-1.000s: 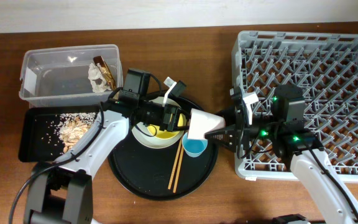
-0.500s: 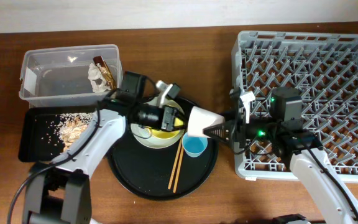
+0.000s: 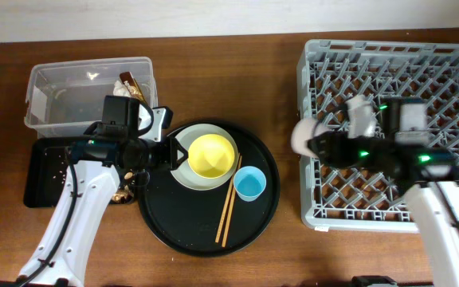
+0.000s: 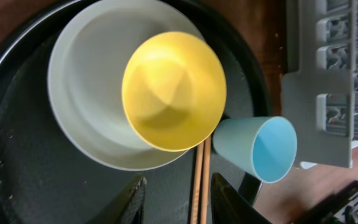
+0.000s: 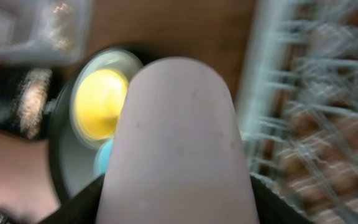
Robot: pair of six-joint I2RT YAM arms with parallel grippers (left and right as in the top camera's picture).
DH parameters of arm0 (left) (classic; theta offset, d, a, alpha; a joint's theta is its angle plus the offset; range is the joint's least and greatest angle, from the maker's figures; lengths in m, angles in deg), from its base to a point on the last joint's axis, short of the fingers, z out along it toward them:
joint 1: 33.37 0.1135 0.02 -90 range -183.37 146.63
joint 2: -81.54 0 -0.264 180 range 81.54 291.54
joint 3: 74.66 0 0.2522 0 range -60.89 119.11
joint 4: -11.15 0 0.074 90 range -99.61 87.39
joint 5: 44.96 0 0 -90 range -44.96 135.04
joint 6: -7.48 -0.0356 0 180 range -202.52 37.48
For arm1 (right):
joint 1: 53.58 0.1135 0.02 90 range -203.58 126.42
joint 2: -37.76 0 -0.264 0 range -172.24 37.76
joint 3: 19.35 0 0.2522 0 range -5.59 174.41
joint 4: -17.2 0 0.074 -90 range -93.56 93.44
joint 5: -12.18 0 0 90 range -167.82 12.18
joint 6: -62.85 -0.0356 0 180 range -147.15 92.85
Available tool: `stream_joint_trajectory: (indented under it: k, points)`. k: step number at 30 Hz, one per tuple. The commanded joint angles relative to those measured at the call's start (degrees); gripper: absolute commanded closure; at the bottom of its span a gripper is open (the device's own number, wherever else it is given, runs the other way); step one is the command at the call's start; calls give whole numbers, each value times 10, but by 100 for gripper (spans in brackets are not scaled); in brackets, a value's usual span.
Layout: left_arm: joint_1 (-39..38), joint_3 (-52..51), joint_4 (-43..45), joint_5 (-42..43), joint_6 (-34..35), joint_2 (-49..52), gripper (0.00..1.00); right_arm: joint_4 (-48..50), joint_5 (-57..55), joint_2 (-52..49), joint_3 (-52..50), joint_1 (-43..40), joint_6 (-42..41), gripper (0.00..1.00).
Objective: Sort waste into correct bins and load items into the dishwasher rack
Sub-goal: 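Place the pink cup upside down in the dish rack with right gripper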
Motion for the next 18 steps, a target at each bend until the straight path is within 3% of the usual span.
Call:
stream_joint_trajectory:
  k: [1, 6, 11, 18]
  points:
    - [2, 0, 0, -23, -10, -6, 66, -48, -126, 9, 67, -92, 4, 47]
    - [2, 0, 0, -25, -10, -6, 66, -71, -230, 4, 80, -230, 3, 47]
    - [2, 0, -3, -25, -10, -6, 66, -58, -245, -59, 80, -347, -53, 47]
    - [2, 0, -3, -25, -10, -6, 66, -39, -251, -167, 79, -392, -72, 46]
